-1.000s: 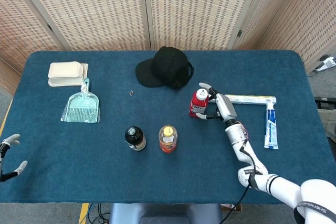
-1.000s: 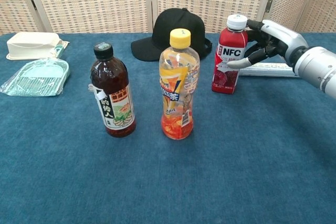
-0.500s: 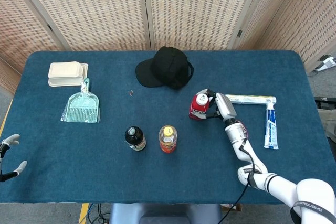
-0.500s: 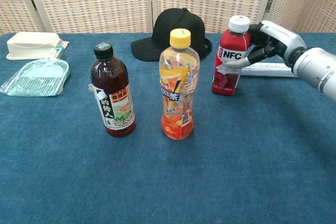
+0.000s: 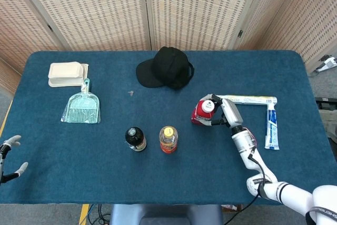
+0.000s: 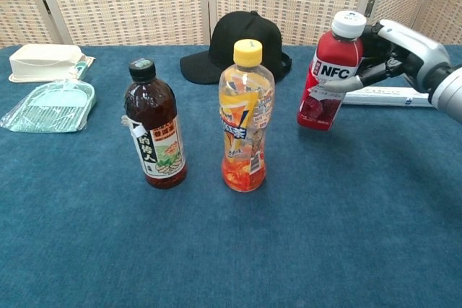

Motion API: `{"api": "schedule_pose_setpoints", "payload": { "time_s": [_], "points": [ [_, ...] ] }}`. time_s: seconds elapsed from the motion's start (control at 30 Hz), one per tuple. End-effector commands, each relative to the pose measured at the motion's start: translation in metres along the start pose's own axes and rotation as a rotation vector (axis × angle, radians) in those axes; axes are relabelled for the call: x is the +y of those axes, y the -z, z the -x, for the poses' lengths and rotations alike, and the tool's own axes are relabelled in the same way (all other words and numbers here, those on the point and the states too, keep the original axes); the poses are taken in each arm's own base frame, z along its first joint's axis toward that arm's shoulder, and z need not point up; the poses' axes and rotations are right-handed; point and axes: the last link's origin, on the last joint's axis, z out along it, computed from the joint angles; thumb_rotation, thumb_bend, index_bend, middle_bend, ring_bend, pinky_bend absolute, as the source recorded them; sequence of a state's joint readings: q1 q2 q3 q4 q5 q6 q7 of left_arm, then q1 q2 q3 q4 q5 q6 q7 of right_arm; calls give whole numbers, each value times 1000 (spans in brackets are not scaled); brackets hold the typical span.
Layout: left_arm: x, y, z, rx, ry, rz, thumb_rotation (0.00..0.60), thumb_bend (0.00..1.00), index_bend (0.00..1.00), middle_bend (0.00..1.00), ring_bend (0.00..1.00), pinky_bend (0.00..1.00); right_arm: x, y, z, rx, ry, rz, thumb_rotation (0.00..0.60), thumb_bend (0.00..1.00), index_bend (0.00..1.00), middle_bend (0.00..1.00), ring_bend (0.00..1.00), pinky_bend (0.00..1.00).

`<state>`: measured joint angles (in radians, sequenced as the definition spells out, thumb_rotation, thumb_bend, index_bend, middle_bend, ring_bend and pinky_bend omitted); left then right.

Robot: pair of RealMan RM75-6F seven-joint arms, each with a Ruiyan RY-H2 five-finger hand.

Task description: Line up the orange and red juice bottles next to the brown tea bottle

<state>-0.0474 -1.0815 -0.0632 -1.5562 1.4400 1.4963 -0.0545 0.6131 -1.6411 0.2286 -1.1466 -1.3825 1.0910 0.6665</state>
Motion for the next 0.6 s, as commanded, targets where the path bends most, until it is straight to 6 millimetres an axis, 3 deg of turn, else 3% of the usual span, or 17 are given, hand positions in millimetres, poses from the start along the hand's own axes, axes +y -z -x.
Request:
{"api": "schedule_pose_setpoints", "payload": {
  "time_s": [0.03, 0.37, 0.6],
  "points": [
    [1, 0, 0, -1, -3, 2, 600, 206, 387, 332, 353, 554, -3, 24, -8, -24, -28, -3, 600, 87, 432, 514, 430, 581],
    [5, 1, 3, -9, -17, 15, 600, 206, 387, 332, 353, 554, -9, 67, -9, -71, -17, -2, 600, 88, 432, 514, 430, 581],
    [8, 2, 4, -11, -21, 22, 600, 206, 387, 332, 353, 554, -5, 79, -1, -102, -19, 13, 600, 87, 432, 514, 430, 581]
  ]
}}
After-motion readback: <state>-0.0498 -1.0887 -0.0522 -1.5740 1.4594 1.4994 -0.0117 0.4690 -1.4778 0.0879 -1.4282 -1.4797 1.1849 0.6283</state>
